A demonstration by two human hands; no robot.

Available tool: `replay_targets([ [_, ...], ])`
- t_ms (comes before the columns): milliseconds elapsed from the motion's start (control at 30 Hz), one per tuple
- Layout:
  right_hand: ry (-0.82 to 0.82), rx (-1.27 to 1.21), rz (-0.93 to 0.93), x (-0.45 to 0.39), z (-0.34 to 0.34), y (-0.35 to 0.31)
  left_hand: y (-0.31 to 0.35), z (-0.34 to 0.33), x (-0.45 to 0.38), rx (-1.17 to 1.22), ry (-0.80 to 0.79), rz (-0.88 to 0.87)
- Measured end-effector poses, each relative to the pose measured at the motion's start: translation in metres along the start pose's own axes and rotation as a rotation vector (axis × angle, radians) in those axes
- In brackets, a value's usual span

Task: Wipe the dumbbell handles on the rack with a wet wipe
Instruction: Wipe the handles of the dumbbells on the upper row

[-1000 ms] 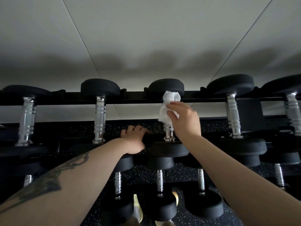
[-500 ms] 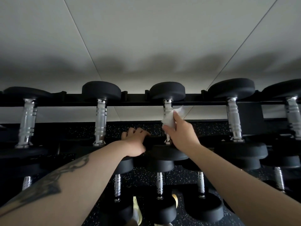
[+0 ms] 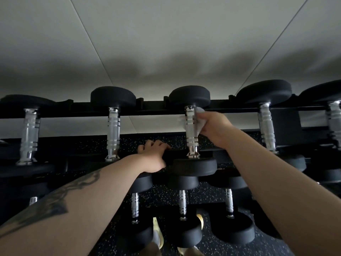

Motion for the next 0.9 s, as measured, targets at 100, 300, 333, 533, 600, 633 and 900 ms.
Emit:
replay_targets([
  [100,-0.028,-0.154,-0.166,-0.003,-0.021,-0.003,0.001,0.001,0.001,-0.013,0.014,0.012],
  [300,0.165,0.382,0.139,0.017,-0.017,0.008,0.0,0.0,-0.001,-0.041,0.016,0.014],
  [333,0.208,0.547,0.276,0.025,-0.017,0.008,0.0,0.0,-0.001,-0.039,0.014,0.011],
  [533,0.198,1.466,0.963,0.044,-0.031,0.014,-0.001,-0.001,-0.001,-0.032,0.003,0.006],
  [600,0.2,1.804,0.976,0.034,-0.035,0.015,-0.001,-0.001,-0.001,-0.035,0.003,0.008],
  [633,0.178,1.932,0.95,0.03,-0.039,0.014,-0.001,-0.001,-0.002,-0.035,-0.001,0.009],
  [900,0.008,2.092,0.855,0.037,-0.041,-0.002,-0.001,-0.002,-0.003,-0.034,0.008,0.011],
])
Point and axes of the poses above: each hand's wrist, its own x-axis away from the middle knuckle, its own z-axis out of the back of the hand, y = z × x, the point moved 4 cm from there along -x, towards the middle knuckle, and after that the axes turned 7 degrees about -x, right-handed, at the moved point
